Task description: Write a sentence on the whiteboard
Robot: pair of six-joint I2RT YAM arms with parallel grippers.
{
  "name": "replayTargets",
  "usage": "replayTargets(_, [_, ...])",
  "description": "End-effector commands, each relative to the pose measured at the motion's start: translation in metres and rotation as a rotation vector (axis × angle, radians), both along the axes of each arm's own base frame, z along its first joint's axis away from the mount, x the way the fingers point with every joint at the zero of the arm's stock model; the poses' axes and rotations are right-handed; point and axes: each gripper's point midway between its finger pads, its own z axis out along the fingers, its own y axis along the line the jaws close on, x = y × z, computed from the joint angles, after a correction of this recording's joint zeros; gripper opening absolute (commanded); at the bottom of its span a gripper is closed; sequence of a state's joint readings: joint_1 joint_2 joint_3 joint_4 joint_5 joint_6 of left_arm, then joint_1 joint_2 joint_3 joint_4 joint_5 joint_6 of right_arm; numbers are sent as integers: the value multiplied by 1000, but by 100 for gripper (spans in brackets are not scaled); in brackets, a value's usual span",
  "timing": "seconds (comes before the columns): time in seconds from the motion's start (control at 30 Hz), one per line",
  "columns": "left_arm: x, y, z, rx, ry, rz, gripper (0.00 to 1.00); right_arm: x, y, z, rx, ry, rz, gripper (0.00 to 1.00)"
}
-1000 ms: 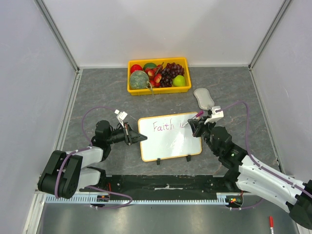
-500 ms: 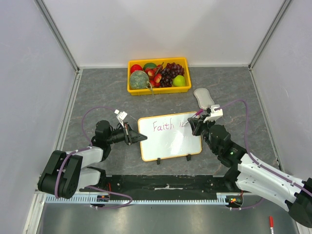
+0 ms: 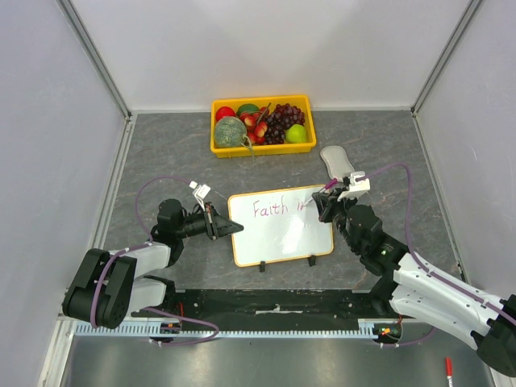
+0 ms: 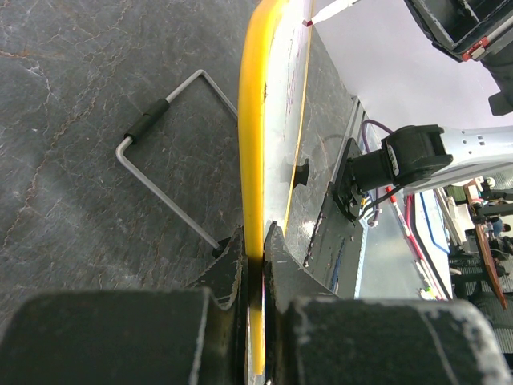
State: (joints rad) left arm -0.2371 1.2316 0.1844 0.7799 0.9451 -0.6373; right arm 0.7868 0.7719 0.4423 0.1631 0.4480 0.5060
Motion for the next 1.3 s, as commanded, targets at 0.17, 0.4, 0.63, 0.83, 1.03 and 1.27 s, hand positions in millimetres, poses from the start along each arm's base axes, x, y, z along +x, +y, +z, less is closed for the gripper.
replayTargets(0.17, [16,6,-6,56,-76,64,2,10,-7,29,26,-56,-54,0])
replayTargets(0.4, [16,6,-6,56,-79,62,2,11,-9,31,29,-62,-66,0])
replayTargets(0.63, [16,6,-6,57,-77,63,2,9,-11,19,11,-34,-64,0])
replayTargets(0.83, [16,6,-6,57,-76,62,2,4,-11,3,-2,1,-46,0])
replayTargets(1.03, [17,6,-6,56,-77,62,2,0,-9,-7,-12,26,-25,0])
replayTargets(1.27, [17,6,-6,56,-76,64,2,-6,-5,-25,-27,63,13,0])
